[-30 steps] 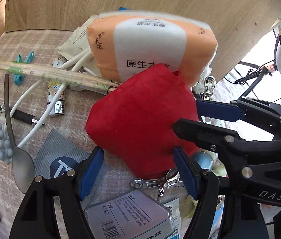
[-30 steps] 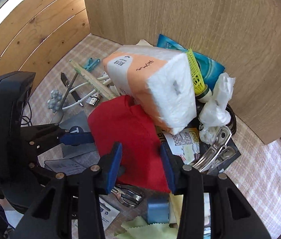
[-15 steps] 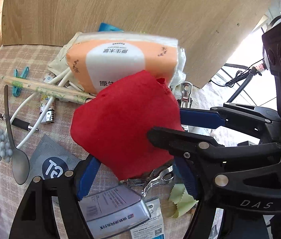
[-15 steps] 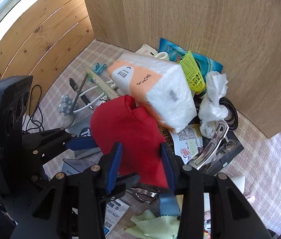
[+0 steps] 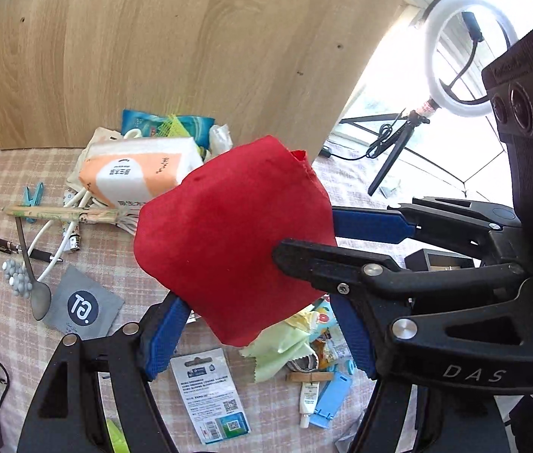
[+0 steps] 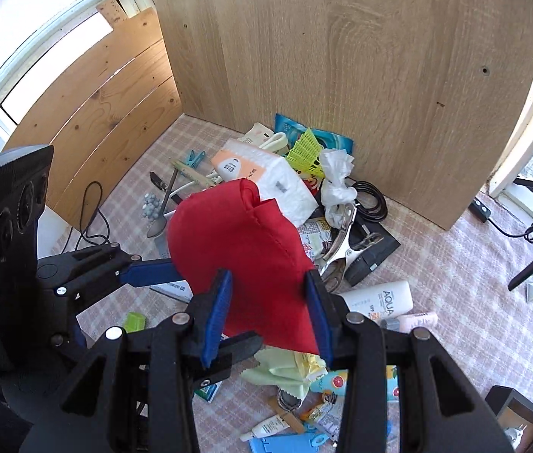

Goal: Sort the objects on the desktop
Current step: 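Carry the red pouch into the black tray and open the right gripper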

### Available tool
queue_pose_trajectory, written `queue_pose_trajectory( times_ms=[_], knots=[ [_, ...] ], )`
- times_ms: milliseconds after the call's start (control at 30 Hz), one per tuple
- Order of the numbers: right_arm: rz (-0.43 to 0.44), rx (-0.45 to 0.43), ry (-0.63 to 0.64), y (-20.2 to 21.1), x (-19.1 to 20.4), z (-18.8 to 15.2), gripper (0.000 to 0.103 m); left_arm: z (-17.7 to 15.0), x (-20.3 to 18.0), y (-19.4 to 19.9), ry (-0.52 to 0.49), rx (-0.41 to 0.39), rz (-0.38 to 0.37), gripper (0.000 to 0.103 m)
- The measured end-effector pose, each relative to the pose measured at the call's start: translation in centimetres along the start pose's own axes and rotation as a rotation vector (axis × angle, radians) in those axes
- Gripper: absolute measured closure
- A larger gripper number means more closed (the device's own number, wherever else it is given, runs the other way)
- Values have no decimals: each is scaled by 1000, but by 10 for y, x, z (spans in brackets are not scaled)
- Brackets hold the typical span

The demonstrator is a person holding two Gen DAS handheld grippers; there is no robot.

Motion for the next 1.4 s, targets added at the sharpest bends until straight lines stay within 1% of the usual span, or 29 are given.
queue_pose_trajectory(
  times_ms=[100,300,433,800,1000,1133,1200,1233,1400],
  knots=[
    [-35,-24,-29,29,-17,-10,64,-2,-29,3,-48,6,-25,32],
    [-113,-54,-113,81,-58,-55,64,-16,-103,-4,-159,44,-90,32],
    [-180,-67,-180,114,-89,-93,64,-33,-159,-17,-237,84,-139,32],
    [-356,-90,-421,211,-176,-216,64,-81,-327,-53,-444,198,-286,32],
    [-442,-98,-527,254,-212,-270,64,-103,-405,-65,-542,241,-345,32],
    [-480,-99,-578,276,-228,-297,64,-115,-440,-71,-584,264,-367,32],
    [-503,-96,-601,285,-236,-308,62,-120,-452,-73,-611,271,-352,31],
    [-522,-100,-616,290,-240,-313,62,-122,-456,-74,-619,270,-346,29],
    [-563,-124,-660,309,-254,-326,62,-117,-455,-72,-592,259,-329,29]
  ],
)
Point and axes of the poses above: each gripper's, at about its wrist camera, not at the fingertips, and y roughly against the way its jaws point, x to its left, z to its top, the point moved 3 cm from there along -y, roughly the way its jaws point, and after that the axes turned 4 degrees about -x, right-handed, at the moved point
